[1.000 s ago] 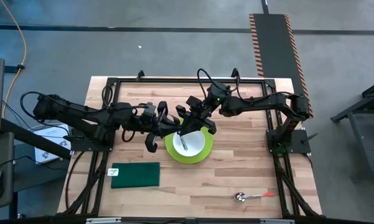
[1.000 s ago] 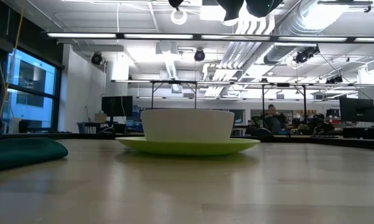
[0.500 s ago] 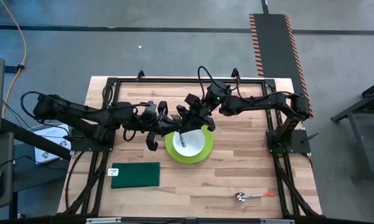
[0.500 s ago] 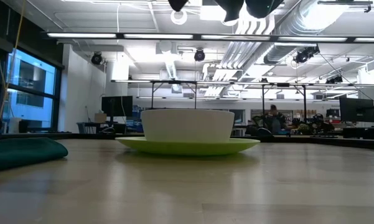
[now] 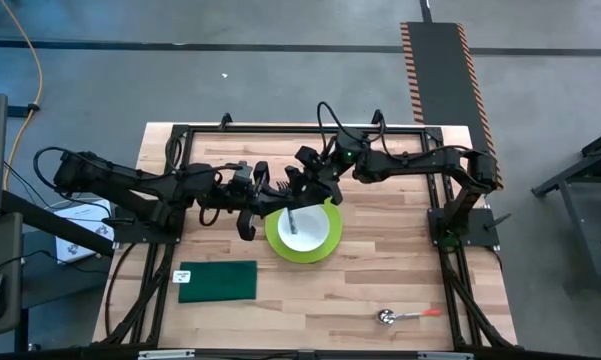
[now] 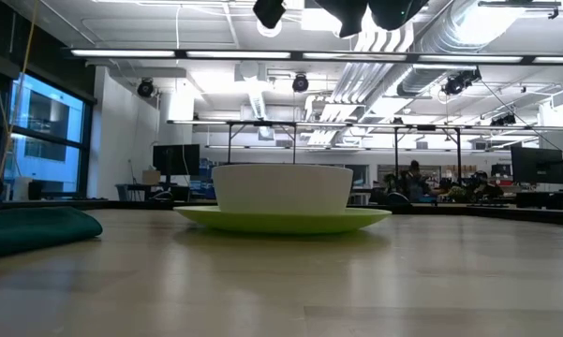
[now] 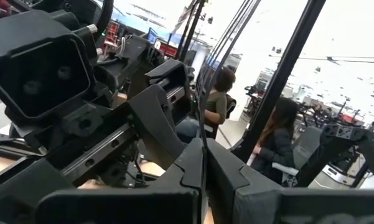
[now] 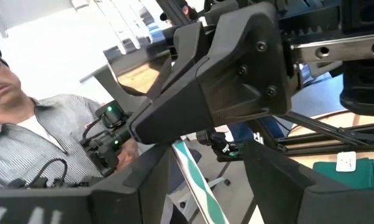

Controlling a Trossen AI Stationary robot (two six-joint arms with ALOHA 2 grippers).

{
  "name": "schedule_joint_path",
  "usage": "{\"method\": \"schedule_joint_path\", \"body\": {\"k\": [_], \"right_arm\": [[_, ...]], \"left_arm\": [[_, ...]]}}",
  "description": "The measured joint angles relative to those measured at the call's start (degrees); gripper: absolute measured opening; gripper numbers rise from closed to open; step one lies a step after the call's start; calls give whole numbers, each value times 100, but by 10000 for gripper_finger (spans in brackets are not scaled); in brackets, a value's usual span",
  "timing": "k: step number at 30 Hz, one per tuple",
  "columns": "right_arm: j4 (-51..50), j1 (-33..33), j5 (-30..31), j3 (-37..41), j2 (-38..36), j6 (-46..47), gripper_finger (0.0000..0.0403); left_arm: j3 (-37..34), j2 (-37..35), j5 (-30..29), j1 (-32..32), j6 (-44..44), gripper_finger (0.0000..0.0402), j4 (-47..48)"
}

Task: Set table place
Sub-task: Put the blue fork beside the green plate on the table

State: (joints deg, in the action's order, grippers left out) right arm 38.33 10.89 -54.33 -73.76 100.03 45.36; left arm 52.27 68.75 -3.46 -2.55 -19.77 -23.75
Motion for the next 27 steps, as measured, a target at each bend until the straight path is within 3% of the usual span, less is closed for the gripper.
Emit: {"method": "schedule_joint_path", "body": {"k": [13,16,19,22,24,27], "right_arm": [[-676,448,-1208,0,-48,218,193],[-1304,540,-1369,0,-205,-64,193],[-2605,605,-1315,0,-562,-864,193],[-4548,653,-781,0,-1161,-2119,193],[-5868,664,-59,0,-1637,-2886,193],[-7081,615,1172,0,-2340,-3421,193]], "left_arm": [[0,-589,-159,-9,99,0,787],[0,-805,-384,-9,149,0,1024],[0,-960,-512,-7,152,0,1178],[0,-988,-537,-4,229,0,1184],[0,-981,-581,-4,286,0,1202],[0,-962,-666,2,312,0,1223]]}}
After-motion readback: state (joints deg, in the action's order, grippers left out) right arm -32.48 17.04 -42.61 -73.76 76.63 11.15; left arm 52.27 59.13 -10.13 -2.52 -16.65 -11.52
